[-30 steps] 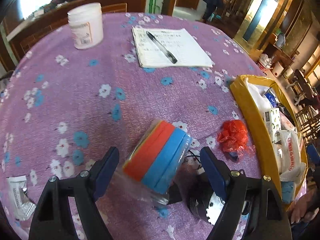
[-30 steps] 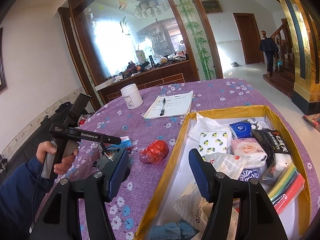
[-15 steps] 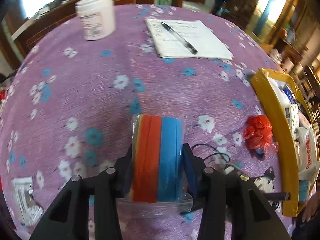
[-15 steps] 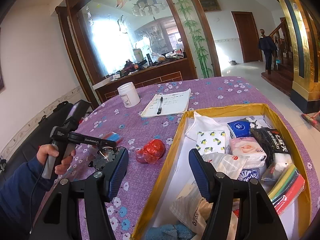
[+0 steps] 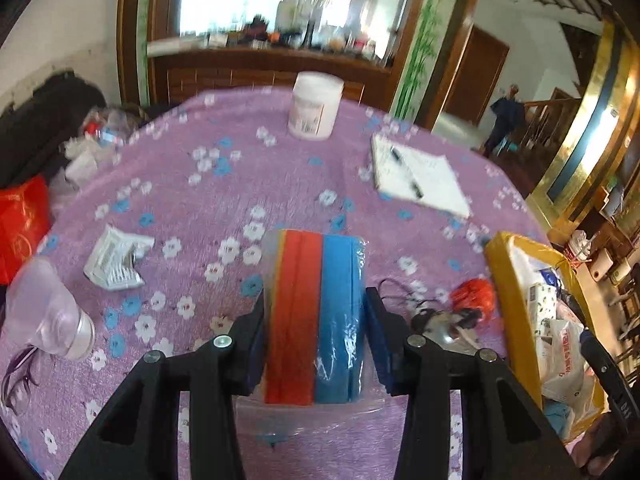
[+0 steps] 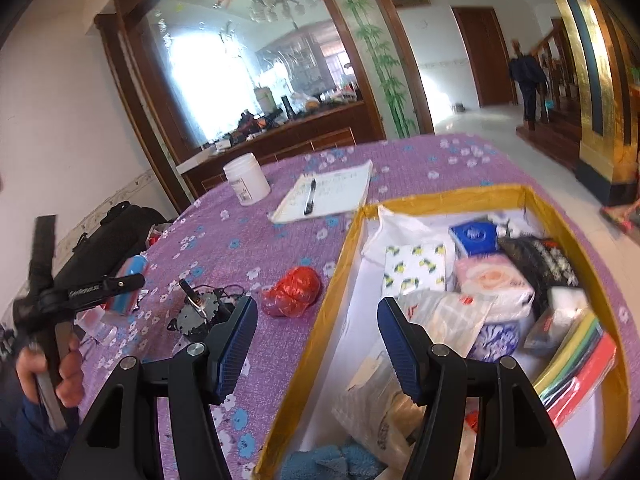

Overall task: Organize soft objects
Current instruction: 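Grasp the red-and-blue sponge pack with left tool while right tool moves to red bag, then grasp the red plastic bag with the right tool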

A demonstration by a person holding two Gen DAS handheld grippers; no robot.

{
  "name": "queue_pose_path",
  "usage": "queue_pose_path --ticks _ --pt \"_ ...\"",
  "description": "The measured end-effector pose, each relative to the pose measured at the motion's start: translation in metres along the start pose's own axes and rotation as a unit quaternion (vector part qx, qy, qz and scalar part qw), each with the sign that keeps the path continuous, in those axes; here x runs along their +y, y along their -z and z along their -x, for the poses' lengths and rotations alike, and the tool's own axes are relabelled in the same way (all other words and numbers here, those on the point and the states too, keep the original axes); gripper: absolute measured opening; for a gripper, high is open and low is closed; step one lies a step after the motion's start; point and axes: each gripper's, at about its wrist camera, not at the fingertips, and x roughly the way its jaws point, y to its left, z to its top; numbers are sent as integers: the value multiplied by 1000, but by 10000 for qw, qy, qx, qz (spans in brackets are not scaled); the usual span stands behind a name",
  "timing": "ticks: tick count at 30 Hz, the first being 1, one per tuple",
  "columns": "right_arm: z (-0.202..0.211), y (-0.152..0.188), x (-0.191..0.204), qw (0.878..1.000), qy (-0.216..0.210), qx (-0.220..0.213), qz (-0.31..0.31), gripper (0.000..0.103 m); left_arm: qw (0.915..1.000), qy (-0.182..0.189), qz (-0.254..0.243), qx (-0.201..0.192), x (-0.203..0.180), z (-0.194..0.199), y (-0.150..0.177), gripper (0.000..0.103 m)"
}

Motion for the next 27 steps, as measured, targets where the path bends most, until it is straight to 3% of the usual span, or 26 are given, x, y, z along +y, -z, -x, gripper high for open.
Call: queue_pose_path --ticks 4,12,17,23,27 --pt "-2 -8 19 9991 -227 316 -155 67 9977 72 -353 -583 -14 10 9 43" --pt "-74 -36 44 9880 53 1443 -543 67 9985 194 -396 -334 -11 0 16 43" --pt "-117 -45 48 9810 182 1769 -776 67 9980 155 -352 -503 -8 7 18 43" --pt "-154 -49 46 9682 902 2231 -691 67 9976 97 -417 -539 -11 8 18 43" --pt "-174 -44 42 9595 1068 2531 -626 66 9971 59 -442 -621 -14 10 18 43"
